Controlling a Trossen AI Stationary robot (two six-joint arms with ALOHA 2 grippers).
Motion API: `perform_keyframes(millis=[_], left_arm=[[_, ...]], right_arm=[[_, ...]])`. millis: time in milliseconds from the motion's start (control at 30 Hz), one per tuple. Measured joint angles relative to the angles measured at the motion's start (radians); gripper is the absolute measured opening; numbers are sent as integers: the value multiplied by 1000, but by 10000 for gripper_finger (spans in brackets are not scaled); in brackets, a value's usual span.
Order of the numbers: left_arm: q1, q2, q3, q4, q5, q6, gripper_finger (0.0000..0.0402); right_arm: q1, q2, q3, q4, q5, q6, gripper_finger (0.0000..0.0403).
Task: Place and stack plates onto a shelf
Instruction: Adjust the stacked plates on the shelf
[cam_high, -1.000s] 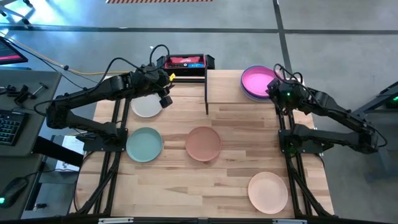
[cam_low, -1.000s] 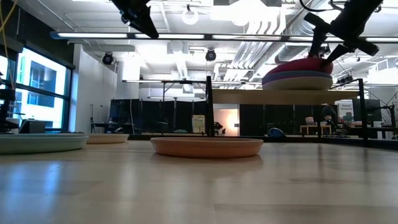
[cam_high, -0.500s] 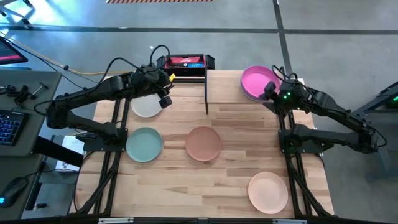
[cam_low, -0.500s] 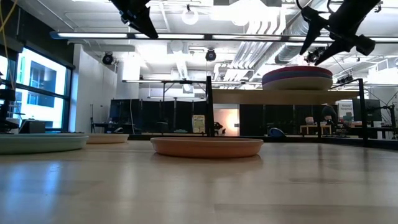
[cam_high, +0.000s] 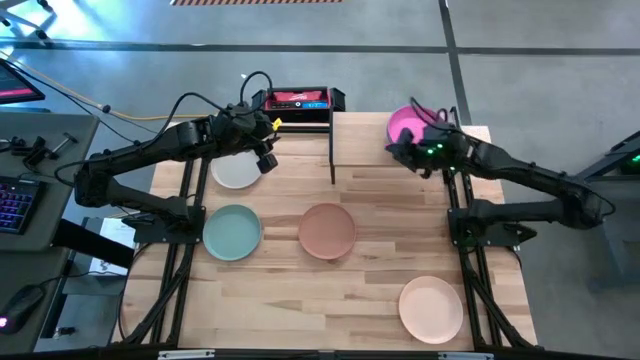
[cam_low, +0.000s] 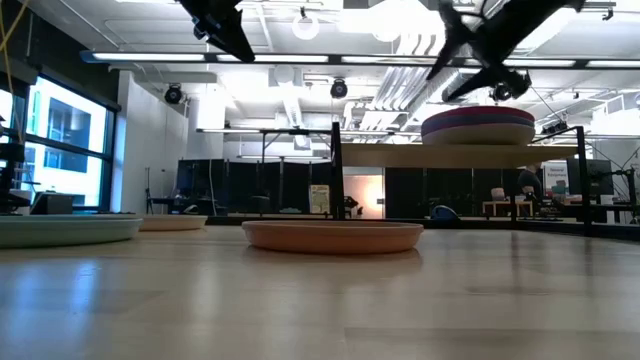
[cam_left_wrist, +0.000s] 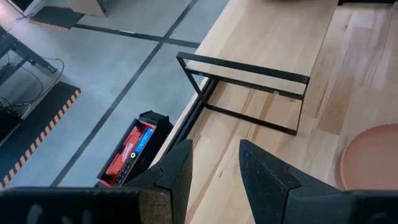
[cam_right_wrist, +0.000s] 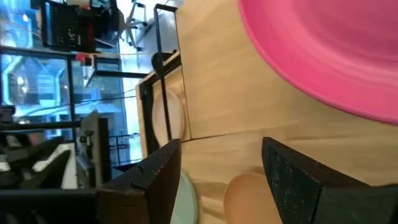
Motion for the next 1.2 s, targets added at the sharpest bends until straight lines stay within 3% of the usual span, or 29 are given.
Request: perform_keyframes(millis=[400,667,833,1200], left_arm=[[0,0,0,-1,0,-9,120],[0,0,0,-1,0,-10,120],[0,0,0,0,-3,-10,120],[0,0,0,0,-5,-10,120]], right_arm=[[60,170,47,144,77,-168,204],[115,276,302,-122,140,-253,204],[71,379,470,-342,217,-346,204],[-13,608,722,-602,181,-493,204]])
